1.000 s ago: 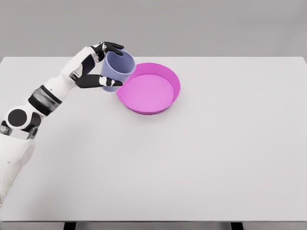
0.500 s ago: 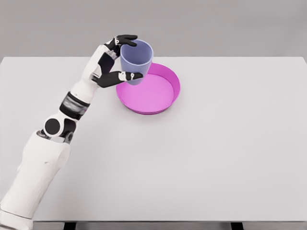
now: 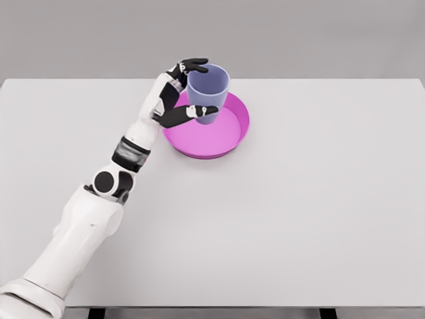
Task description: Flip the cup with left arm and place it on the plate
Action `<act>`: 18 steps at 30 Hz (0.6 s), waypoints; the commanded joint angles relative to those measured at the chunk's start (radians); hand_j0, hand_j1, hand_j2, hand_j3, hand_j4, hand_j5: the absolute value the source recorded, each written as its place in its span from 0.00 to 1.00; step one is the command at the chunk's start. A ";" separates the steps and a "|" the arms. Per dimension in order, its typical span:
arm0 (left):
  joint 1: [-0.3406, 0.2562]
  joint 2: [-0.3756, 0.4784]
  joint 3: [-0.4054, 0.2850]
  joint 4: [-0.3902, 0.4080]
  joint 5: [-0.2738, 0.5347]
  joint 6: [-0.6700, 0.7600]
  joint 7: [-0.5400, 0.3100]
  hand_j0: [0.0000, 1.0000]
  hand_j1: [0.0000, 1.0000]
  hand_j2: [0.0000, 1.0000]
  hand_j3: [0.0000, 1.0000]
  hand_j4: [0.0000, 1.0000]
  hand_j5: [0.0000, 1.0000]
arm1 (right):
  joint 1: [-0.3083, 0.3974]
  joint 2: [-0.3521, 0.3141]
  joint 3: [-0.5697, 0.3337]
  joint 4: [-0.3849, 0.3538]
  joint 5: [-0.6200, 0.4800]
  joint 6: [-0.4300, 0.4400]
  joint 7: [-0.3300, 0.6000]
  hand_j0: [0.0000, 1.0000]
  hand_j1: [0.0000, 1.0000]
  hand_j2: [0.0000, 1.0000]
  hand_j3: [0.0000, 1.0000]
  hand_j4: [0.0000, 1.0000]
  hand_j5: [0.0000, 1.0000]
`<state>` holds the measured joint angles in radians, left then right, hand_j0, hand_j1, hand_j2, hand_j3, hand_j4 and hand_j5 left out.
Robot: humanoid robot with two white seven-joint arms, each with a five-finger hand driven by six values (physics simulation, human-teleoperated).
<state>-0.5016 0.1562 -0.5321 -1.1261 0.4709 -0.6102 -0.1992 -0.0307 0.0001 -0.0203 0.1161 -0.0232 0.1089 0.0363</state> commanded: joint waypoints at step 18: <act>-0.055 -0.086 0.014 0.215 0.029 -0.001 0.001 0.53 0.53 0.53 0.53 0.53 0.53 | 0.000 0.000 0.000 0.001 0.000 0.000 0.001 1.00 1.00 1.00 1.00 1.00 1.00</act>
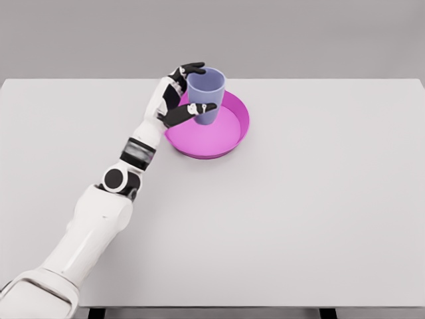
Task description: Flip the cup with left arm and place it on the plate
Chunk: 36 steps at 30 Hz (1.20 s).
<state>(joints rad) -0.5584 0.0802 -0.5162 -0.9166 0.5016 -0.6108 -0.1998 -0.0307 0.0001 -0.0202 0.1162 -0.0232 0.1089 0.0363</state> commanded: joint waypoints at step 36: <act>-0.061 -0.060 0.024 0.205 -0.008 0.000 -0.012 0.54 0.54 0.54 0.54 0.54 0.54 | 0.000 0.000 0.000 0.000 0.000 0.000 0.001 1.00 1.00 1.00 1.00 1.00 1.00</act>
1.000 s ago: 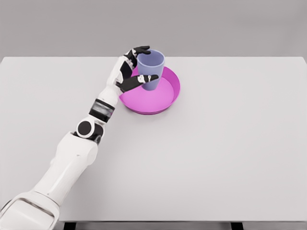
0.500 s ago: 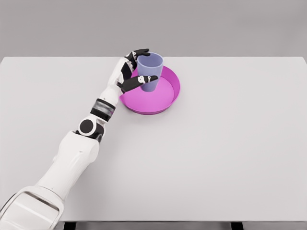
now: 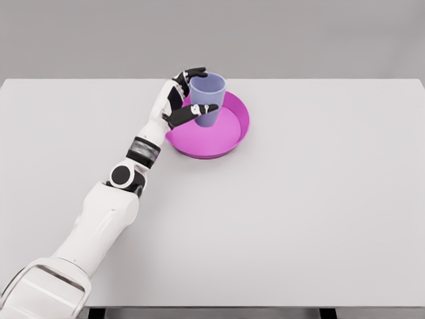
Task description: Flip the cup with left arm and place it on the plate
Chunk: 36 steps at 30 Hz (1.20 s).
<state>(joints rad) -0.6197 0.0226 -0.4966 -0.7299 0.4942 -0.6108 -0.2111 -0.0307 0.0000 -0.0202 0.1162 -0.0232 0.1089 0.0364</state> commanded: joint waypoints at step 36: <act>-0.012 0.011 0.001 0.003 0.006 0.000 0.007 1.00 1.00 1.00 1.00 1.00 1.00 | 0.000 0.000 0.000 0.000 0.000 0.000 0.000 1.00 1.00 1.00 1.00 1.00 1.00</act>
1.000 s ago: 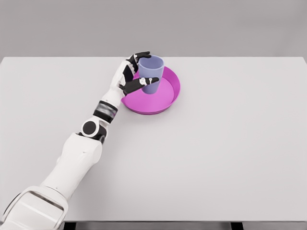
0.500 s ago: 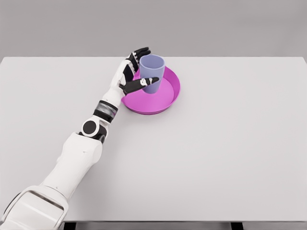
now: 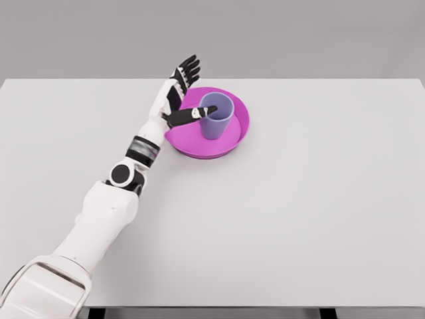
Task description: Flip the cup with left arm and place it on the plate
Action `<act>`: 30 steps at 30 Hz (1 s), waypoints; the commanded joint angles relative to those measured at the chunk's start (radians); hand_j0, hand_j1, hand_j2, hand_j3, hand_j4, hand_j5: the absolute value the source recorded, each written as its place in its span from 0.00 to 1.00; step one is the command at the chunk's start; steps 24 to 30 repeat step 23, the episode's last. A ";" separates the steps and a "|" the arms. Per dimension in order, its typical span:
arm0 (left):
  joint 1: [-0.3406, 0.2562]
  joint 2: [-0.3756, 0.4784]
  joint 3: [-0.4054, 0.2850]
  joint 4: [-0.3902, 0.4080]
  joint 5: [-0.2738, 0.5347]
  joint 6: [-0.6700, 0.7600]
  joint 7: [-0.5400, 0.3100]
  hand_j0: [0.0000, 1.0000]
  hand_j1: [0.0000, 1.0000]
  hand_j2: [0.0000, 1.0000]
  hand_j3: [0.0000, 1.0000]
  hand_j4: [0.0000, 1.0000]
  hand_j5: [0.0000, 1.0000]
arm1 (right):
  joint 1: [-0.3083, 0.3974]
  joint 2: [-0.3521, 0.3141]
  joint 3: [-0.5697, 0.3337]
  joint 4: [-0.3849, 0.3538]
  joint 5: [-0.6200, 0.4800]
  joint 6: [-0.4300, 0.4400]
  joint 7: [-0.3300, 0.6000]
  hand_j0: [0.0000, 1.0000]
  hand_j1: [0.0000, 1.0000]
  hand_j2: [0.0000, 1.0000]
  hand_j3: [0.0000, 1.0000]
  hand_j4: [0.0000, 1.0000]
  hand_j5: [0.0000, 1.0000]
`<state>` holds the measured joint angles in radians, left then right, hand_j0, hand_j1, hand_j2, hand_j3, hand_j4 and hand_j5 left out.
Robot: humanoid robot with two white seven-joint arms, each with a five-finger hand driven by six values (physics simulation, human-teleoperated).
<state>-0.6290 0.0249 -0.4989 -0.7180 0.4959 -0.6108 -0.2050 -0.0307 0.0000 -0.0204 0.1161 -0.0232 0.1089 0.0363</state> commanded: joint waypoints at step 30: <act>-0.005 0.848 -0.231 -0.351 -0.181 0.000 -0.194 1.00 1.00 1.00 1.00 1.00 1.00 | 0.000 0.000 0.000 -0.001 0.000 0.000 -0.001 1.00 1.00 1.00 1.00 1.00 1.00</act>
